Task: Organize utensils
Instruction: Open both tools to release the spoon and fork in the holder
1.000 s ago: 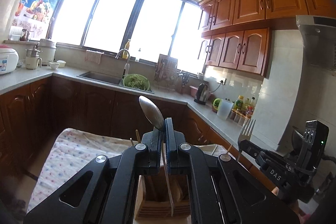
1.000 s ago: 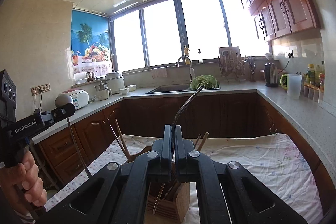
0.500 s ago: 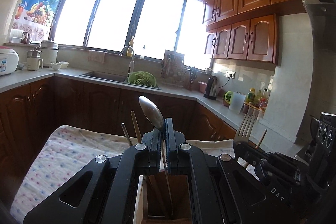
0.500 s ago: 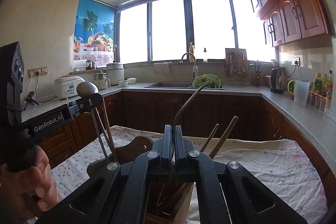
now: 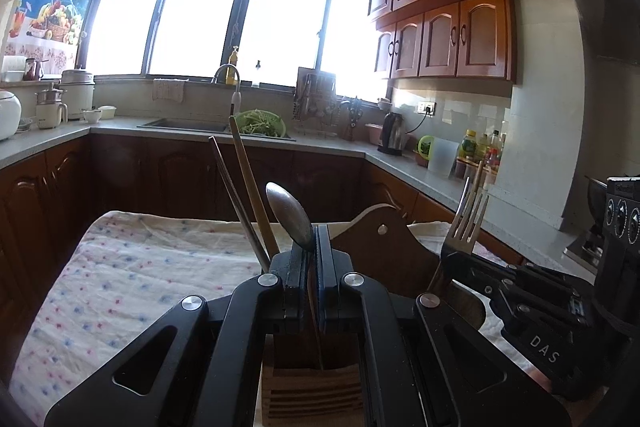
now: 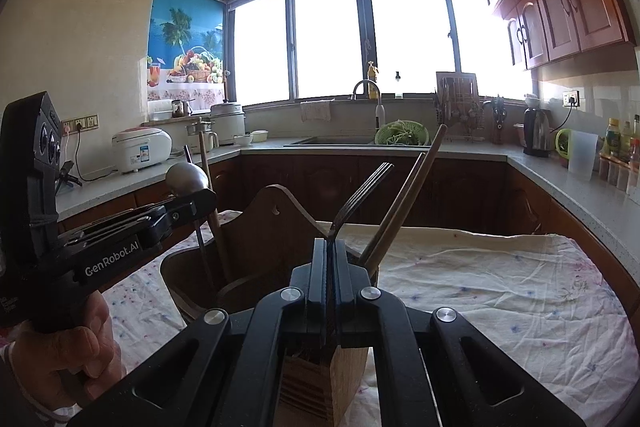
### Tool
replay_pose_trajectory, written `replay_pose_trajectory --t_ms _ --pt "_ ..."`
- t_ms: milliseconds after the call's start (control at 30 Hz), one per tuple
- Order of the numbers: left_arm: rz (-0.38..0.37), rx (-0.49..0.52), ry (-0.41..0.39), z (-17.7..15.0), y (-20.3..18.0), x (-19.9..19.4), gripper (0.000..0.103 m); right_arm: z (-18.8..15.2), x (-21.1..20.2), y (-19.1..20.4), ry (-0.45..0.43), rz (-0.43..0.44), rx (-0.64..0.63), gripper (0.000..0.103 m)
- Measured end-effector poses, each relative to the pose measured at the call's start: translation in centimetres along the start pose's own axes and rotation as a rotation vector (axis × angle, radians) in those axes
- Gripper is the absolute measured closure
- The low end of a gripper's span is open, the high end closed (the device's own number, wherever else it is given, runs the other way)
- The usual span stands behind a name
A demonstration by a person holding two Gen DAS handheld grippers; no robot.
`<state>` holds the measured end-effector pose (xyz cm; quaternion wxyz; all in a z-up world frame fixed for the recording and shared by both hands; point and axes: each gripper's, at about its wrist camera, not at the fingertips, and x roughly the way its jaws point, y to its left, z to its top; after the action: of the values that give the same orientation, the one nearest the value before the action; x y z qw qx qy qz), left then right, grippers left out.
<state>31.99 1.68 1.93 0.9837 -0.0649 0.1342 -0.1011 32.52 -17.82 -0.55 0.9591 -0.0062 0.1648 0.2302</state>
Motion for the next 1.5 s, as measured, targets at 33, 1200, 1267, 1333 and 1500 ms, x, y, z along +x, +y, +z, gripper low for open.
replay_pose_trajectory --t_ms 33,1200,1267,1333,1500 --pt "-0.001 0.002 0.009 -0.2 0.0 0.0 0.1 -0.2 0.0 -0.1 0.009 0.004 0.003 0.101" --pt "0.094 -0.107 0.12 0.1 2.1 -3.5 0.031 1.3 -3.2 -4.4 0.046 -0.023 0.226 0.039" --pt "0.106 -0.113 0.129 -0.2 2.1 -4.3 0.024 1.2 -3.8 -4.5 0.046 -0.022 0.245 0.028" --pt "0.109 -0.115 0.134 -0.5 2.1 -5.2 0.021 1.1 -4.6 -4.7 0.048 -0.02 0.262 0.021" --pt "0.109 -0.118 0.15 -1.1 1.5 -7.6 0.017 0.8 -7.1 -5.1 0.044 -0.012 0.313 0.011"
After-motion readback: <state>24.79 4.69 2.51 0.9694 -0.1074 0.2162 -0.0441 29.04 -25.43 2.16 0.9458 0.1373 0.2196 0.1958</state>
